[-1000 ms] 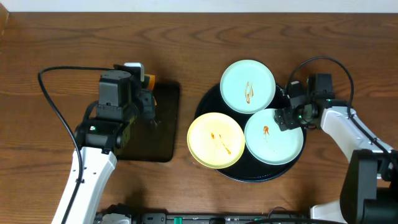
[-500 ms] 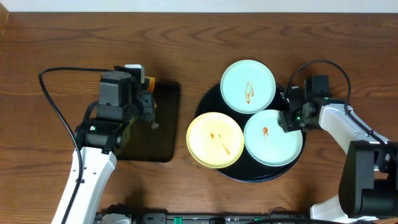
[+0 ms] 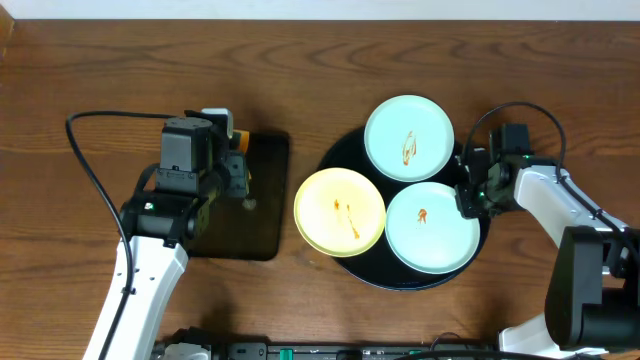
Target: Clean dirty plates on tray and stack at the side
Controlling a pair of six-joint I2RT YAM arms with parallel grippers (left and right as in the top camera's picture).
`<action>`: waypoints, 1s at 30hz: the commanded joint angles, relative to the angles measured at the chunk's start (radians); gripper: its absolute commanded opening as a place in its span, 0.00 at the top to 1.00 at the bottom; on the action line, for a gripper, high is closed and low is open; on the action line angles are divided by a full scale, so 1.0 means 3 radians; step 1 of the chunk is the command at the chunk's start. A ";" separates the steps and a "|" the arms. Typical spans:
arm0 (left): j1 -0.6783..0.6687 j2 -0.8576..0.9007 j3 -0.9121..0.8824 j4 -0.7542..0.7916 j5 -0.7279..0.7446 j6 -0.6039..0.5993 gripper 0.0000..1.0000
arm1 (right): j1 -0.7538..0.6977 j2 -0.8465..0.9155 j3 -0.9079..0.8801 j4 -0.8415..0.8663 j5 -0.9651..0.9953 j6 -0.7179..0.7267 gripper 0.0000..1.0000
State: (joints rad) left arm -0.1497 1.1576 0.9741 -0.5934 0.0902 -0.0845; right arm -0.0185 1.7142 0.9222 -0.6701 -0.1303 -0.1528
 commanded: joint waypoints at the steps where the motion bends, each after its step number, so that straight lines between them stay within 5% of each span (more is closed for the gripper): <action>1: 0.0001 -0.0036 0.0083 -0.0014 -0.0053 -0.0010 0.93 | -0.0003 0.0079 -0.0011 -0.0056 0.0095 0.0183 0.87; 8: 0.0001 -0.0003 0.0080 -0.0013 -0.0053 -0.0010 0.93 | -0.0001 0.0078 -0.0011 -0.0071 0.0084 0.0235 0.98; 30: 0.0001 0.0273 0.0037 0.0014 -0.0053 -0.0234 0.92 | -0.0001 0.0078 -0.0011 -0.0100 0.0043 0.0235 0.99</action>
State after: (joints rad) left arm -0.1497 1.1858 0.9741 -0.5953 0.0902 -0.1093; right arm -0.0181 1.7126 0.9287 -0.7036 -0.1593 -0.1131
